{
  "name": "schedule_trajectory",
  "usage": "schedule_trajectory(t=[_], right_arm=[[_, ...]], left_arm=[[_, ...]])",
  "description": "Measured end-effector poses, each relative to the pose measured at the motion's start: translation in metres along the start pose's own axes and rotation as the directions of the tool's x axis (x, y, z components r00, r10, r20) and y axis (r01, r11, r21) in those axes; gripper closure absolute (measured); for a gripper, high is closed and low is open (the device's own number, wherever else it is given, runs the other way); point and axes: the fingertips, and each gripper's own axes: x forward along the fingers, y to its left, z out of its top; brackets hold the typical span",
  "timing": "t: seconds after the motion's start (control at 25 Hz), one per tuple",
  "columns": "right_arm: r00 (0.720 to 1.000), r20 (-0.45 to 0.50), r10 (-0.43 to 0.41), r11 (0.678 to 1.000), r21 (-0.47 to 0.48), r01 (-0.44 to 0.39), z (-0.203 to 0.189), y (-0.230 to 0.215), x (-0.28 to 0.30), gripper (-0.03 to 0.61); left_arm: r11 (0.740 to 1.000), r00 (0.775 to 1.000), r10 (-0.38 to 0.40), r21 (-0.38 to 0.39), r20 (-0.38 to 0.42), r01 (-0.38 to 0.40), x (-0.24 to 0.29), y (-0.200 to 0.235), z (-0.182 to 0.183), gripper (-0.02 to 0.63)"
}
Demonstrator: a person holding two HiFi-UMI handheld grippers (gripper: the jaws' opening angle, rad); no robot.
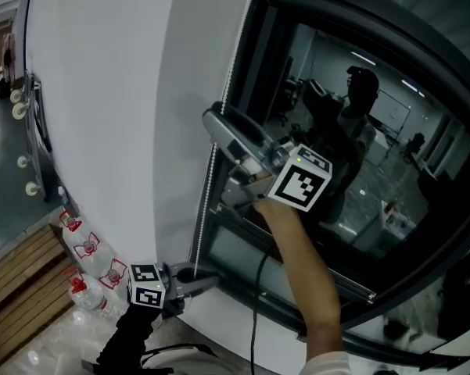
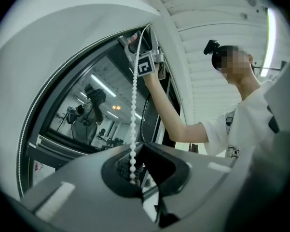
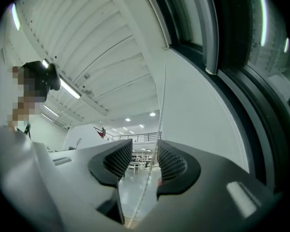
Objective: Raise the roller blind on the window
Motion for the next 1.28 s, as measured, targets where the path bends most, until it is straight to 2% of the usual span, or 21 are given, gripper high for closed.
schedule_trajectory(t=[0.16, 0.24, 0.56, 0.68, 0.84, 1.04, 1.28], right_arm=[[0.999, 0.034, -0.001, 0.998, -0.058, 0.003, 0.039, -0.003, 0.014, 0.512], [0.999, 0.054, 0.001, 0.998, -0.055, 0.002, 0.046, 0.0, 0.017, 0.56], [0.995, 0.095, -0.02, 1.0, -0.011, 0.021, 0.039, 0.006, 0.007, 0.565], [0.996, 0.081, -0.032, 0.999, -0.008, 0.032, 0.023, 0.007, 0.0, 0.566], [0.992, 0.124, -0.038, 0.999, 0.026, 0.035, 0.012, 0.011, -0.014, 0.566], [0.995, 0.097, -0.027, 1.0, 0.01, 0.026, 0.013, 0.017, -0.013, 0.565], [0.992, 0.1, -0.081, 0.997, 0.019, 0.08, 0.019, 0.014, -0.022, 0.563]], left_arm=[[1.0, 1.0, 0.009, -0.009, 0.003, -0.009, -0.002, -0.001, 0.002, 0.615], [1.0, 1.0, 0.016, -0.009, 0.006, -0.016, -0.005, 0.0, 0.002, 0.615], [0.999, 0.999, 0.028, -0.018, 0.014, -0.028, -0.011, 0.0, -0.001, 0.615], [0.999, 0.999, 0.03, -0.021, 0.016, -0.03, -0.009, 0.002, 0.0, 0.615], [1.0, 1.0, 0.023, -0.021, 0.013, -0.023, -0.007, 0.001, -0.001, 0.615], [1.0, 1.0, 0.019, -0.019, 0.013, -0.019, -0.007, 0.003, 0.002, 0.615], [0.997, 0.997, 0.079, -0.003, -0.026, -0.079, -0.019, 0.012, -0.014, 0.613]])
